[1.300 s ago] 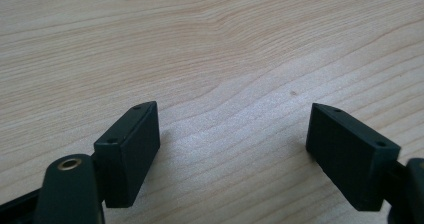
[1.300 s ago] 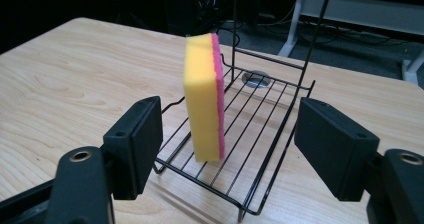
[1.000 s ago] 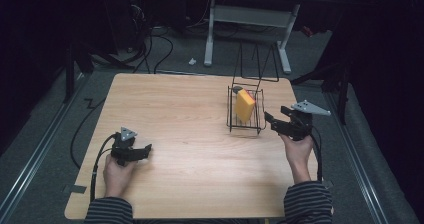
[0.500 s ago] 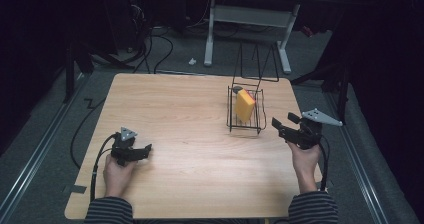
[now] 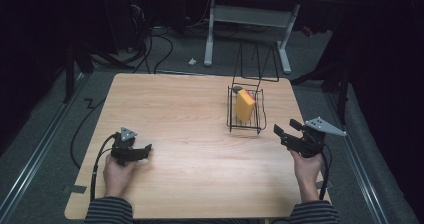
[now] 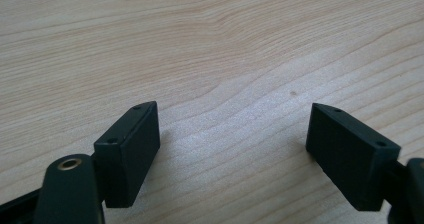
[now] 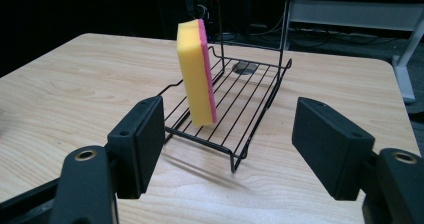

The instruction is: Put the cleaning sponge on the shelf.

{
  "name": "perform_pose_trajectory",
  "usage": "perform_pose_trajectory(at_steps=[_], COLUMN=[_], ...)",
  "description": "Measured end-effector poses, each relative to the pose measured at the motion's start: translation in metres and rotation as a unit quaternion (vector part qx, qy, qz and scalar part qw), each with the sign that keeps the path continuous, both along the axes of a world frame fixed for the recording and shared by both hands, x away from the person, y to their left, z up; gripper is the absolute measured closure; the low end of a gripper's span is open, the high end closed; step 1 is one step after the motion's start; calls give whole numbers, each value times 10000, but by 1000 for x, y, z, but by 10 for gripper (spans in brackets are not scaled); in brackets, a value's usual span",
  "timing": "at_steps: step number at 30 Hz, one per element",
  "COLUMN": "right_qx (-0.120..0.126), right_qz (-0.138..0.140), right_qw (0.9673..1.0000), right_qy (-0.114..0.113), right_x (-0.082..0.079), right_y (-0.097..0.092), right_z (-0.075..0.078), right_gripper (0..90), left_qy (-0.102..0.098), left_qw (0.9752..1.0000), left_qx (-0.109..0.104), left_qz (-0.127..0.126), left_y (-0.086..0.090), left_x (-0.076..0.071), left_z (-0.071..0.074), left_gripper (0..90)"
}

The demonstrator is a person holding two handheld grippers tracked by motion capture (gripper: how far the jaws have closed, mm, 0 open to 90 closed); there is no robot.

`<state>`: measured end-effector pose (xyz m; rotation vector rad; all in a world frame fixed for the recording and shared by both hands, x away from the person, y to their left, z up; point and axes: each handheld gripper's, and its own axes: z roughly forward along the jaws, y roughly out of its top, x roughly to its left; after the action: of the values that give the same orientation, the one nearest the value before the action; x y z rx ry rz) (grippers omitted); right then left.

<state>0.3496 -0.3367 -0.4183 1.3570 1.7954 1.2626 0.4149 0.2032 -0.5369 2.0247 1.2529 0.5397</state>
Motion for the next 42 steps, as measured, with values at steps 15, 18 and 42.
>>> perform_pose_trajectory(at_steps=[15,18,42], right_qx=[113,129,190], right_qz=[44,64,277], right_qw=[9999,9999,9986], right_qy=[41,75,398], right_x=[-10,-11,-6], right_y=[5,7,28], right_z=[-16,-20,-53], right_gripper=[301,301,305], left_qy=[0,-1,-1], left_qw=[10000,10000,10000], left_qx=[-1,-1,0], left_qz=[-1,-1,0], left_y=[0,0,0], left_x=[0,0,0], left_z=[0,0,0], left_gripper=[220,220,220])
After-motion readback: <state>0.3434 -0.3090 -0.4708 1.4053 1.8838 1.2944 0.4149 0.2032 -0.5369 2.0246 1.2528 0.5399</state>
